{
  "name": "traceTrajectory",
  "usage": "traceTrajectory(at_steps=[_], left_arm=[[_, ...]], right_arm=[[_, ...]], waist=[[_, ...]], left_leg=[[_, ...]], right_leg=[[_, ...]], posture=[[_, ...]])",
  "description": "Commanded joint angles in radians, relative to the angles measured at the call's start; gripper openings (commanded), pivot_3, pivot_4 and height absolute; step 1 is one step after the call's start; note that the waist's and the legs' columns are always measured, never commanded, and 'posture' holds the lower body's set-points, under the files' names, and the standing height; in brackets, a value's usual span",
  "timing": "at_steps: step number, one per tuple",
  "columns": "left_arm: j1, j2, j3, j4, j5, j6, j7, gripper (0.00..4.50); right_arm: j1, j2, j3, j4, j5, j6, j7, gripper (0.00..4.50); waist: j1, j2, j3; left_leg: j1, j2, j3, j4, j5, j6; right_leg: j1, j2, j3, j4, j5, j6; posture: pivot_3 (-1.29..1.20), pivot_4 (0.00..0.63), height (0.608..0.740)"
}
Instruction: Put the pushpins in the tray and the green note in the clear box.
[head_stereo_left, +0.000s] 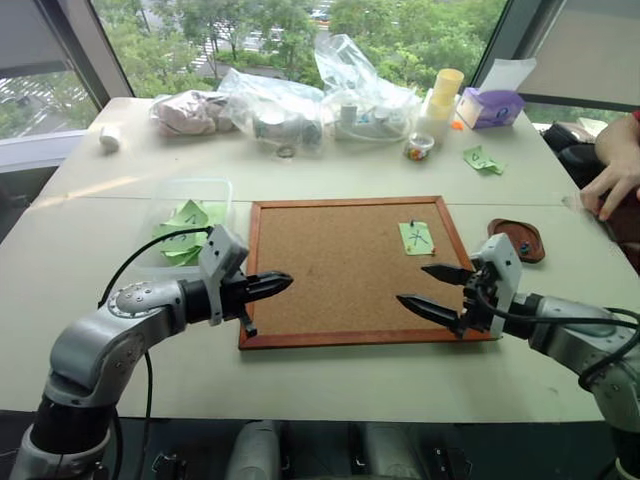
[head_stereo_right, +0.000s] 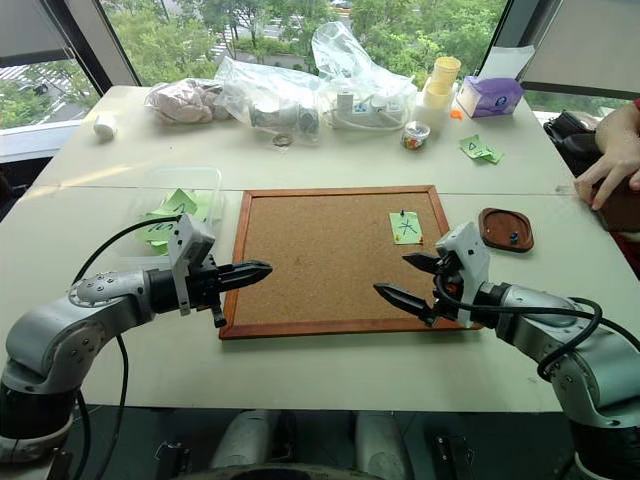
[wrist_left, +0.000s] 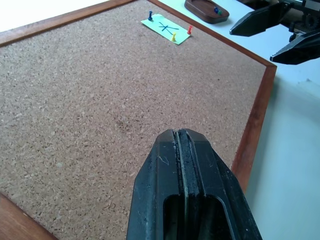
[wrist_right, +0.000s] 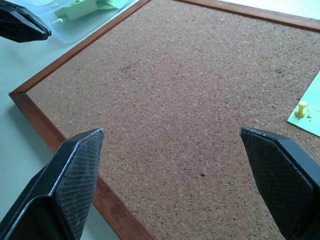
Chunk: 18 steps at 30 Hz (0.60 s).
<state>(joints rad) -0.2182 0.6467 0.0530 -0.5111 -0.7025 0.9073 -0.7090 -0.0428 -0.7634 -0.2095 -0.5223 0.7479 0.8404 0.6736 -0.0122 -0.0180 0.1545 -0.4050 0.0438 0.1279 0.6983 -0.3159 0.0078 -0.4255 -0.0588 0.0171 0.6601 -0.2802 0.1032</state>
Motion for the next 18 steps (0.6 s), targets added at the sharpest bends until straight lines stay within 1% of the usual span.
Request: traceTrajectory(at_steps=[1,4,8,12,18], left_arm=[[-0.013,0.007,-0.002,-0.006,0.0,-0.015,-0.002,0.07],[-0.021,-0.009,0.004,0.005,0.003,-0.025,0.01,0.07],[-0.021,0.0,-0.009,0.008,0.011,-0.035,-0.004,0.07],[-0.031,0.02,-0.051,0.022,0.053,-0.048,-0.014,0.07],[-0.111,0.008,-0.054,0.071,0.056,-0.057,-0.029,0.07]], right_arm=[[-0.011,0.003,-0.017,-0.023,0.005,-0.012,-0.007,4.5],[0.0,0.005,-0.024,-0.036,0.011,-0.009,-0.016,4.5],[0.013,0.01,-0.026,-0.056,0.022,-0.003,-0.03,4.5],[0.014,0.006,-0.012,-0.056,0.014,0.034,-0.07,4.5],[-0.015,0.037,-0.021,-0.04,0.024,0.038,-0.101,4.5]], waist=[[0.0,0.0,0.0],[0.002,0.0,0.0],[0.001,0.0,0.0],[0.001,0.0,0.0],[0.001,0.0,0.0]], left_leg=[[0.0,0.0,0.0,0.0,0.0,0.0],[0.0,0.0,0.0,0.0,0.0,0.0],[0.0,0.0,0.0,0.0,0.0,0.0],[0.0,0.0,0.0,0.0,0.0,0.0],[0.0,0.0,0.0,0.0,0.0,0.0]], right_leg=[[0.0,0.0,0.0,0.0,0.0,0.0],[0.0,0.0,0.0,0.0,0.0,0.0],[0.0,0.0,0.0,0.0,0.0,0.0],[0.0,0.0,0.0,0.0,0.0,0.0],[0.0,0.0,0.0,0.0,0.0,0.0]], posture=[[0.0,0.15,0.735],[0.0,0.15,0.735],[0.0,0.15,0.735],[0.0,0.15,0.735],[0.0,0.15,0.735]])
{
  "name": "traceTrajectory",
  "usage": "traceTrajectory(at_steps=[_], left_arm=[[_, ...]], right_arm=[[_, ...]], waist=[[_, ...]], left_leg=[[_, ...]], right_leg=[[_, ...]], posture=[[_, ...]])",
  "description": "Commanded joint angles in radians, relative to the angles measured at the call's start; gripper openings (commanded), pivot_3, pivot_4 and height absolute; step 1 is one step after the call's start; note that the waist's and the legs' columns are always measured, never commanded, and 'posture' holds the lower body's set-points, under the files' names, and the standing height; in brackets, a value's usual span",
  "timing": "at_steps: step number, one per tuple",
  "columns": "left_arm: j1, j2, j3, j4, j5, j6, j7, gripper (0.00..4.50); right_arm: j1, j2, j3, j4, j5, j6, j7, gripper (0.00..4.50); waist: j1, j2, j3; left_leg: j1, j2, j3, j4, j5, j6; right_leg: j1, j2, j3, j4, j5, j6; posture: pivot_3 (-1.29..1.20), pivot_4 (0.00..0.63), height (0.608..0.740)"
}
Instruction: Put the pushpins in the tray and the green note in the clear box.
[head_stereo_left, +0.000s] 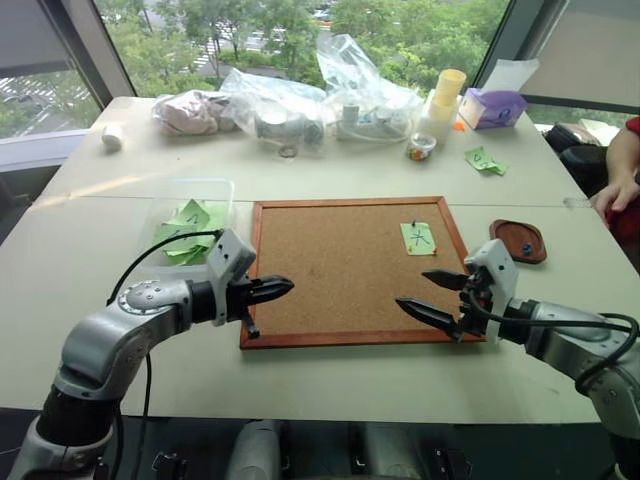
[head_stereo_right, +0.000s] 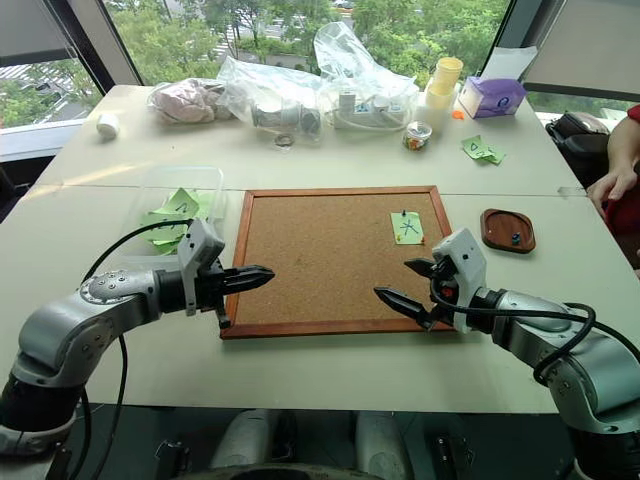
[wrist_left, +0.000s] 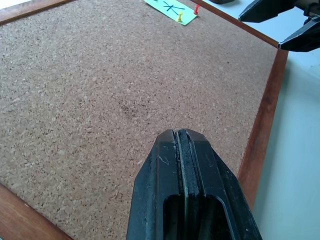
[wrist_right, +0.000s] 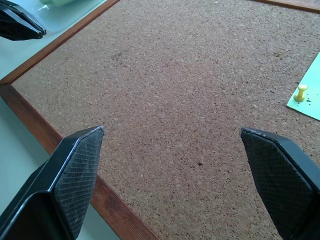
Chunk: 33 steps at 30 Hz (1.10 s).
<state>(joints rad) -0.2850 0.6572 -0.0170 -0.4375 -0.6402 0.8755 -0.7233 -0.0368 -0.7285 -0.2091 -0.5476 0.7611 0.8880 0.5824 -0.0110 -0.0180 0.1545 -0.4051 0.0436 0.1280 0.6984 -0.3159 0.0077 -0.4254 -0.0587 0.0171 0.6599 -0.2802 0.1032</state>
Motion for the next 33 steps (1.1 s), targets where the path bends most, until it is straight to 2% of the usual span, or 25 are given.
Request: traceTrajectory(at_steps=[1,4,6,9,15,20,23,33], left_arm=[[-0.065,-0.005,0.014,0.006,-0.01,-0.025,-0.02,0.07],[-0.117,0.014,-0.026,0.023,0.024,-0.039,-0.048,0.07],[-0.172,0.011,-0.062,0.047,0.044,-0.043,-0.065,0.07],[-0.238,-0.004,-0.182,0.134,0.142,-0.096,-0.096,0.07],[-0.248,-0.061,-0.286,0.302,0.251,-0.187,-0.139,0.07],[-0.261,-0.087,-0.353,0.38,0.341,-0.217,-0.15,0.07],[-0.266,-0.099,-0.369,0.424,0.397,-0.234,-0.128,0.07],[-0.232,-0.114,-0.359,0.361,0.396,-0.213,-0.146,0.07]], right_arm=[[-0.032,0.003,-0.021,-0.005,0.005,-0.011,-0.011,4.5],[-0.064,-0.002,-0.016,0.02,-0.023,-0.018,-0.025,4.5],[-0.104,0.005,0.009,0.072,-0.106,-0.053,-0.075,4.5],[-0.207,0.037,0.059,0.177,-0.191,-0.108,-0.108,4.5],[-0.392,0.11,0.141,0.406,-0.324,-0.186,-0.139,4.5],[-0.504,0.174,0.16,0.604,-0.391,-0.246,-0.137,4.5],[-0.533,0.19,0.172,0.694,-0.424,-0.287,-0.109,4.5],[-0.633,0.235,0.166,0.926,-0.483,-0.382,-0.076,4.5]], waist=[[0.0,0.0,0.0],[0.0,0.0,0.0],[0.0,0.0,0.0],[0.0,0.0,0.0],[-0.004,0.001,0.0],[0.001,0.001,0.0],[0.004,0.001,0.0],[-0.001,0.002,-0.001]], left_leg=[[0.0,0.0,0.0,0.0,0.0,0.0],[0.0,0.0,0.0,0.0,0.0,0.0],[0.0,0.0,0.0,0.0,0.0,0.0],[0.0,-0.002,0.0,0.0,0.0,0.0],[-0.001,-0.002,0.001,0.0,0.0,0.0],[-0.002,-0.001,0.002,0.0,0.0,0.0],[-0.001,-0.001,0.002,0.0,0.0,0.0],[0.001,-0.001,0.002,0.001,0.0,0.0]], right_leg=[[0.0,0.0,0.0,0.0,0.0,0.0],[0.0,0.0,0.0,0.0,0.0,0.0],[0.0,0.0,0.0,0.0,0.0,0.0],[0.0,0.001,0.0,0.0,0.0,0.0],[-0.002,0.003,0.001,0.0,0.0,0.0],[-0.003,0.002,0.001,0.0,0.0,0.0],[-0.001,0.001,0.001,0.0,0.0,0.0],[0.0,0.0,0.001,0.002,0.0,0.0]], posture=[[0.0,0.15,0.735],[0.0,0.15,0.735],[0.0,0.15,0.735],[0.0,0.15,0.735],[0.0,0.15,0.735],[0.0,0.15,0.735],[0.0,0.15,0.735],[0.0,0.15,0.735]])
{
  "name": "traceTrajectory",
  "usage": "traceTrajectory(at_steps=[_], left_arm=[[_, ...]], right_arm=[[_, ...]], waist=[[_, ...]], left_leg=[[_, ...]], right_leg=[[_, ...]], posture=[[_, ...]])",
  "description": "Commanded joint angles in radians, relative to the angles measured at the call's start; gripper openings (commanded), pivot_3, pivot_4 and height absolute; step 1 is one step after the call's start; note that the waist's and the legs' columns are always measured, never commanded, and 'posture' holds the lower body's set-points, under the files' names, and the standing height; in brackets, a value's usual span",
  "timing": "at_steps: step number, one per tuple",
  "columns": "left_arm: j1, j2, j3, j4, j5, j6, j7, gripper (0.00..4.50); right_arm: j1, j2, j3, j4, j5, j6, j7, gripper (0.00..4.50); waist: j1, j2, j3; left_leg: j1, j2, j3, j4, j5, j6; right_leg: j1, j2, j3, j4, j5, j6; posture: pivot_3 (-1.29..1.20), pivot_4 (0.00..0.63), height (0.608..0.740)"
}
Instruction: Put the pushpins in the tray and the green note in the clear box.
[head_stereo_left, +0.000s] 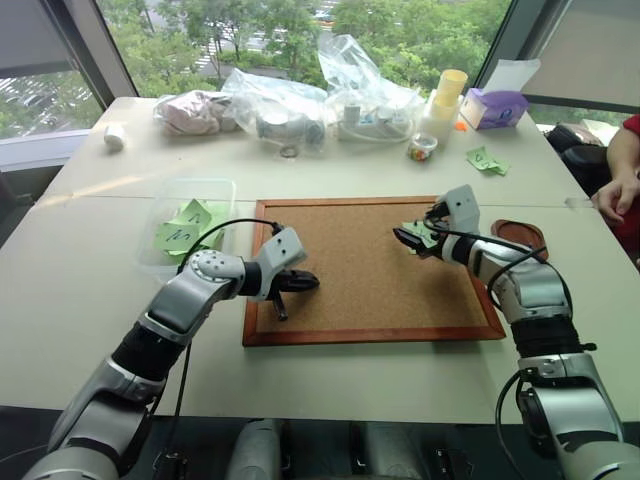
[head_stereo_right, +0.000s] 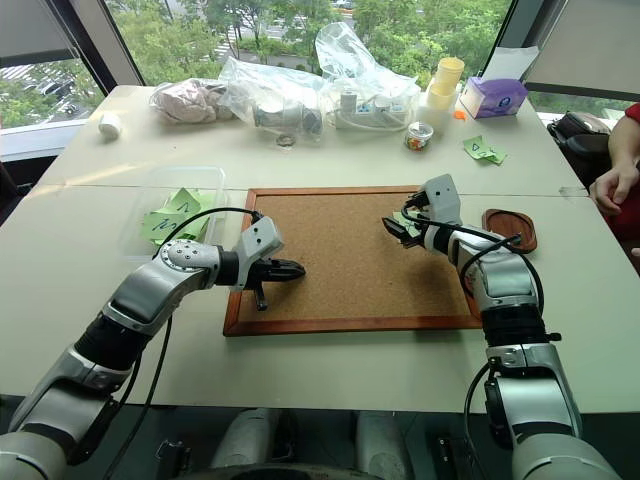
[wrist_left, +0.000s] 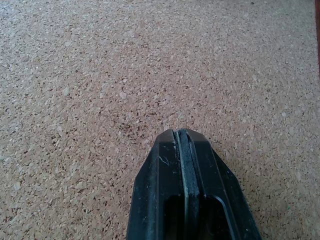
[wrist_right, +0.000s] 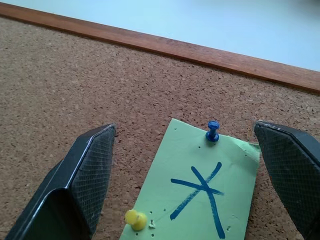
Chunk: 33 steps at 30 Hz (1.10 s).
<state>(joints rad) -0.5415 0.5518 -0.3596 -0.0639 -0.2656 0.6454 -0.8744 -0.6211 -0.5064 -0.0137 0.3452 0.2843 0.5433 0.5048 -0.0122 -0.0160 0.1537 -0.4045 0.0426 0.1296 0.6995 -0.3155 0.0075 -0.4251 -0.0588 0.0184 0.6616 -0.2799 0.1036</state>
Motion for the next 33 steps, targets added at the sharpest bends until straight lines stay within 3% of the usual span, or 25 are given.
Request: traceTrajectory(at_steps=[1,4,5,6,13,14,33], left_arm=[[0.027,-0.009,-0.016,-0.018,0.022,0.018,0.004,0.07],[0.032,-0.012,-0.013,-0.025,0.027,0.023,0.0,0.07],[0.033,-0.013,-0.011,-0.026,0.029,0.024,-0.001,0.0],[0.033,-0.014,-0.01,-0.026,0.031,0.024,-0.002,0.0],[0.037,-0.017,-0.006,-0.028,0.04,0.023,-0.001,0.0],[0.037,-0.017,-0.005,-0.029,0.041,0.023,-0.001,0.0],[0.037,-0.04,-0.025,-0.012,0.073,0.012,-0.031,0.0]], right_arm=[[-0.059,0.018,-0.033,0.053,-0.008,-0.043,0.004,4.5],[-0.08,0.028,-0.038,0.092,-0.013,-0.059,0.01,4.5],[-0.086,0.031,-0.036,0.102,-0.016,-0.063,0.011,3.97],[-0.09,0.033,-0.034,0.109,-0.017,-0.065,0.014,3.73],[-0.09,0.043,-0.035,0.132,-0.033,-0.071,0.018,0.36],[-0.089,0.044,-0.039,0.137,-0.037,-0.072,0.014,0.08],[-0.044,0.083,-0.191,-0.032,0.041,-0.124,-0.02,0.08]], waist=[[0.0,0.0,0.0],[0.002,0.0,0.0],[0.002,0.0,0.0],[0.001,0.0,0.0],[-0.001,0.0,0.0],[-0.002,0.0,0.0],[0.001,0.002,-0.001]], left_leg=[[0.0,0.0,0.0,0.0,0.0,0.0],[0.0,0.0,0.0,0.0,0.0,0.0],[0.0,0.0,0.0,0.0,0.0,0.0],[0.0,0.0,0.0,0.0,0.0,0.0],[0.0,0.0,0.0,0.0,0.0,0.0],[0.0,0.0,0.0,0.0,0.0,0.0],[0.0,0.0,0.001,0.0,0.0,0.0]], right_leg=[[0.0,0.0,0.0,0.0,0.0,0.0],[0.0,0.0,0.0,0.0,0.0,0.0],[0.0,0.0,0.0,0.0,0.0,0.0],[0.0,-0.001,0.0,0.0,0.0,0.0],[0.0,-0.001,0.0,0.0,0.0,0.0],[0.0,-0.001,0.0,0.0,0.0,0.0],[0.0,-0.001,0.0,0.001,0.0,0.0]], posture=[[0.0,0.15,0.735],[0.0,0.15,0.735],[0.0,0.15,0.735],[0.0,0.15,0.735],[0.0,0.15,0.735],[0.0,0.15,0.735],[0.0,0.15,0.735]])
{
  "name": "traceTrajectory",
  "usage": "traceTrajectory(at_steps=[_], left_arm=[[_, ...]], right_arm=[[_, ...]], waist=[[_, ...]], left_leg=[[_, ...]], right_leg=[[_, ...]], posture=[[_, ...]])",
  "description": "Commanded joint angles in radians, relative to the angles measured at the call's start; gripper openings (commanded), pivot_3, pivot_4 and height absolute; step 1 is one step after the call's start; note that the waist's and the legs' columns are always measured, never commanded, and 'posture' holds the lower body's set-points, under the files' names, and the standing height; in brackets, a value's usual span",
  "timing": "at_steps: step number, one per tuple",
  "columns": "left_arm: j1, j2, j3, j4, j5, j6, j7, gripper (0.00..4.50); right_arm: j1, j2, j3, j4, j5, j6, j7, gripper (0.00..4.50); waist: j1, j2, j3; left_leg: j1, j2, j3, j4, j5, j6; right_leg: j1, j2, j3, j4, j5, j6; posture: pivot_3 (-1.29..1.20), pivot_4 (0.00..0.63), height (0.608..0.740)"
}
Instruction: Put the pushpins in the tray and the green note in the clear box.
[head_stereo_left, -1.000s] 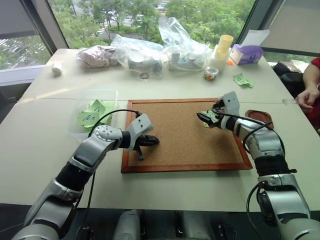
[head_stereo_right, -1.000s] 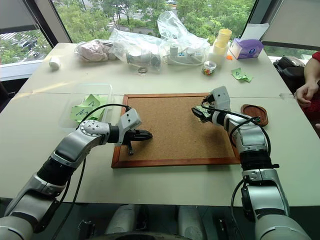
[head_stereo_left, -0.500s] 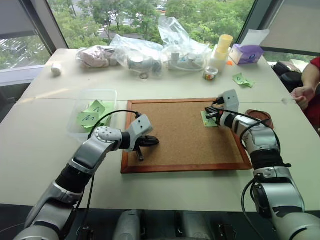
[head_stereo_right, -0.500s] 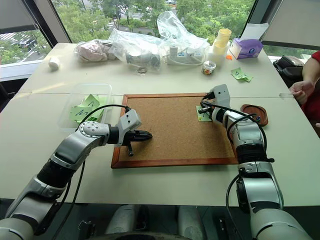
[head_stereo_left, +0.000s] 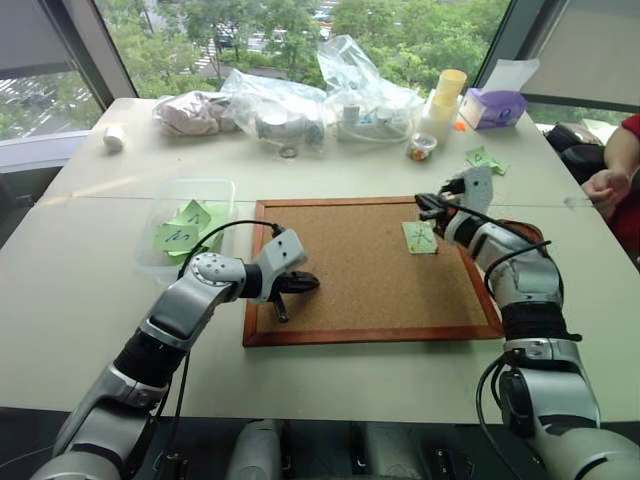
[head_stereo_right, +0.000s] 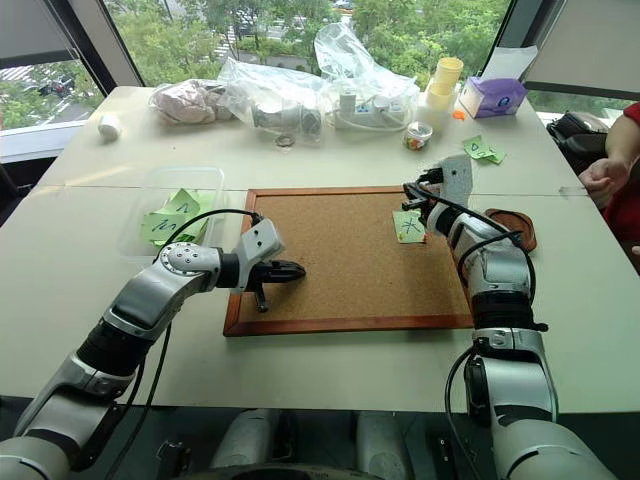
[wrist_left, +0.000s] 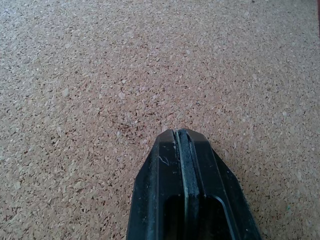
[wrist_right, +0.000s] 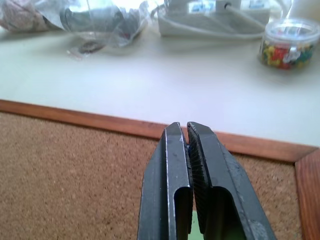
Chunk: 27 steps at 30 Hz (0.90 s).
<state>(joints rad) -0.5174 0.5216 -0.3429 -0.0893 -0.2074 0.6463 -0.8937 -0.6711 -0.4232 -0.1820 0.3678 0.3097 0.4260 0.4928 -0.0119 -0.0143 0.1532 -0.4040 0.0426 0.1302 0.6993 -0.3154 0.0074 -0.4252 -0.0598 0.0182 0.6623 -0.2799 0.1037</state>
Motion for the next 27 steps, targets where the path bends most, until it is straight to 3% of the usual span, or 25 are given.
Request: traceTrajectory(at_steps=[1,15,23,26,27], left_arm=[[0.012,-0.012,-0.043,0.014,0.017,0.01,-0.014,0.0],[0.0,-0.024,-0.041,0.018,0.041,-0.01,-0.034,0.0],[-0.005,-0.031,-0.042,0.027,0.053,-0.019,-0.043,0.0],[-0.005,-0.033,-0.041,0.028,0.056,-0.02,-0.046,0.0],[-0.005,-0.033,-0.041,0.028,0.057,-0.02,-0.046,0.0]], right_arm=[[0.01,-0.001,-0.026,-0.061,0.017,-0.003,-0.012,0.08],[0.139,-0.142,-0.2,-0.037,-0.087,-0.047,-0.301,0.08],[0.161,-0.144,-0.215,0.046,-0.089,-0.042,-0.33,0.08],[0.158,-0.142,-0.223,0.073,-0.091,-0.027,-0.36,0.9],[0.158,-0.144,-0.221,0.075,-0.092,-0.013,-0.368,1.4]], waist=[[0.001,0.0,0.0],[0.001,0.002,-0.001],[0.002,0.005,-0.003],[0.002,0.005,-0.003],[0.002,0.005,-0.003]], left_leg=[[0.0,0.0,0.0,0.0,0.0,0.0],[0.0,-0.001,0.0,0.0,0.0,0.0],[0.001,-0.001,0.001,0.0,0.0,0.0],[0.001,-0.001,0.001,0.0,0.0,0.0],[0.001,-0.001,0.001,0.0,0.0,0.0]], right_leg=[[0.0,0.0,0.0,0.0,0.0,0.0],[0.0,-0.001,0.0,-0.001,0.0,0.0],[0.001,-0.001,0.001,0.0,0.0,0.0],[0.001,-0.001,0.001,0.0,0.0,0.0],[0.001,-0.001,0.001,0.0,0.0,0.0]], posture=[[0.0,0.15,0.735],[0.0,0.15,0.735],[0.0,0.15,0.735],[0.0,0.15,0.735],[0.0,0.15,0.735]])
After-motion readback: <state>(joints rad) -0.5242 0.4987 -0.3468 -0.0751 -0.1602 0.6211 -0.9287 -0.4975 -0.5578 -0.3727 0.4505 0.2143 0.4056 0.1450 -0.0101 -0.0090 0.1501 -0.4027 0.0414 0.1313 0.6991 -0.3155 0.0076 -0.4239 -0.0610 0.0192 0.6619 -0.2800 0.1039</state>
